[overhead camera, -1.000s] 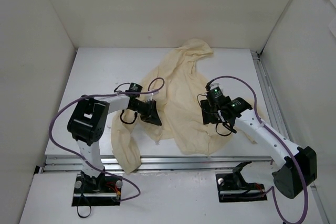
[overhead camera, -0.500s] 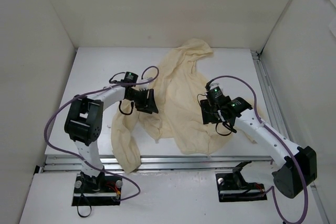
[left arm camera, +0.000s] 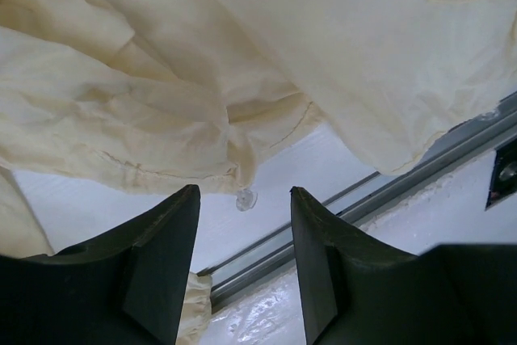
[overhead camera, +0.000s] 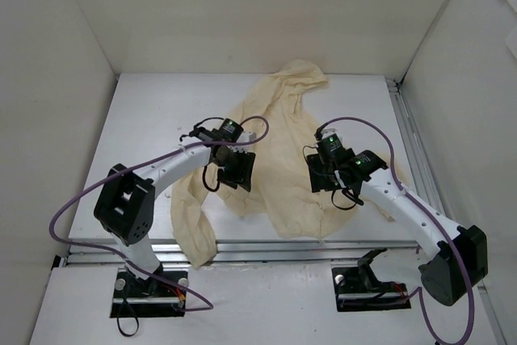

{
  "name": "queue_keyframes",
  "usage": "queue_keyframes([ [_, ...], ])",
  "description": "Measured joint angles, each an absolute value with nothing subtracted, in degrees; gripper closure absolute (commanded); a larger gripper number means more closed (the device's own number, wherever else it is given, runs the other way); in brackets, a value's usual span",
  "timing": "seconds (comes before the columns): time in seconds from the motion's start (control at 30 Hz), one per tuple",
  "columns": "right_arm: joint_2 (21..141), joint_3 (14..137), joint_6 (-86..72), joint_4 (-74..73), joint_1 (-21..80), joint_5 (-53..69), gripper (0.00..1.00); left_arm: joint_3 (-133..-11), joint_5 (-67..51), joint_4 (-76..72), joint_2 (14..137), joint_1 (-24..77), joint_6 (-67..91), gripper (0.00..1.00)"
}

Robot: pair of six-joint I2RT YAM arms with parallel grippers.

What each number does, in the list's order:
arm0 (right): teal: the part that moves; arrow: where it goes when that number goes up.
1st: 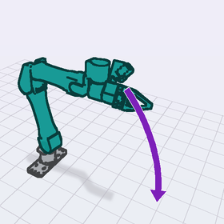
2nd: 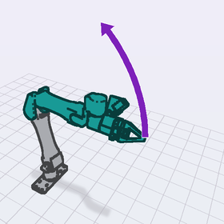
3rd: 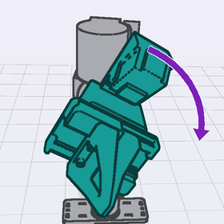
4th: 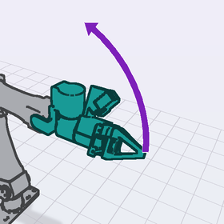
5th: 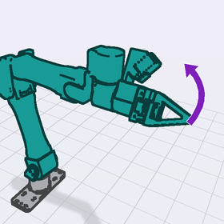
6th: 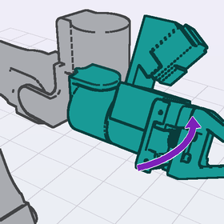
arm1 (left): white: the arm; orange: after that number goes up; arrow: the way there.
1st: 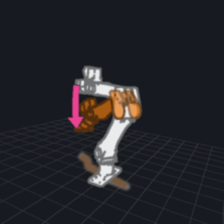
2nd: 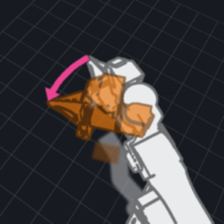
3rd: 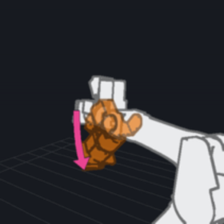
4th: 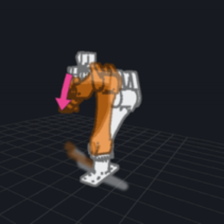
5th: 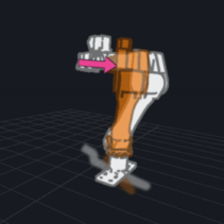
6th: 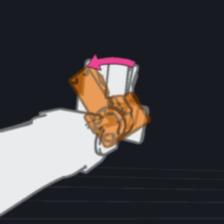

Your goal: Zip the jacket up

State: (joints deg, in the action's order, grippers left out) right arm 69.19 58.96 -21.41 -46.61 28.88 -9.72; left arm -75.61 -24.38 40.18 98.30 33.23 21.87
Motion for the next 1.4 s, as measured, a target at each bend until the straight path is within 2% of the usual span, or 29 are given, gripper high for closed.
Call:
queue_keyframes([
  [0.4, 67.9, 59.0, -21.4, -46.6, 28.9, -8.9, 0.44, -77.7, -13.3, 41.2, 102.6, 36.5, 24.5, 0.54],
  [0.87, 67.1, 58.9, -21.4, -46.6, 28.9, -8.9, 0.44, -79.4, -10.1, 41.2, 105.4, 38.2, 24.8, 0.56],
  [1.03, 67.1, 58.9, -21.4, -46.6, 28.9, -8.9, 0.43, -79.4, -9.5, 40.8, 106.7, 38.2, 25.1, 0.62],
  [1.27, 66.5, 58.6, -21.5, -46.6, 28.9, -8.9, 0.43, -79.4, -9.5, 40.5, 109.5, 38.2, 25.4, 0.63],
  [1.4, 66.3, 58.5, -21.7, -46.7, 28.9, -8.9, 0.43, -79.4, -9.5, 40.4, 109.6, 38.2, 25.6, 0.70],
])
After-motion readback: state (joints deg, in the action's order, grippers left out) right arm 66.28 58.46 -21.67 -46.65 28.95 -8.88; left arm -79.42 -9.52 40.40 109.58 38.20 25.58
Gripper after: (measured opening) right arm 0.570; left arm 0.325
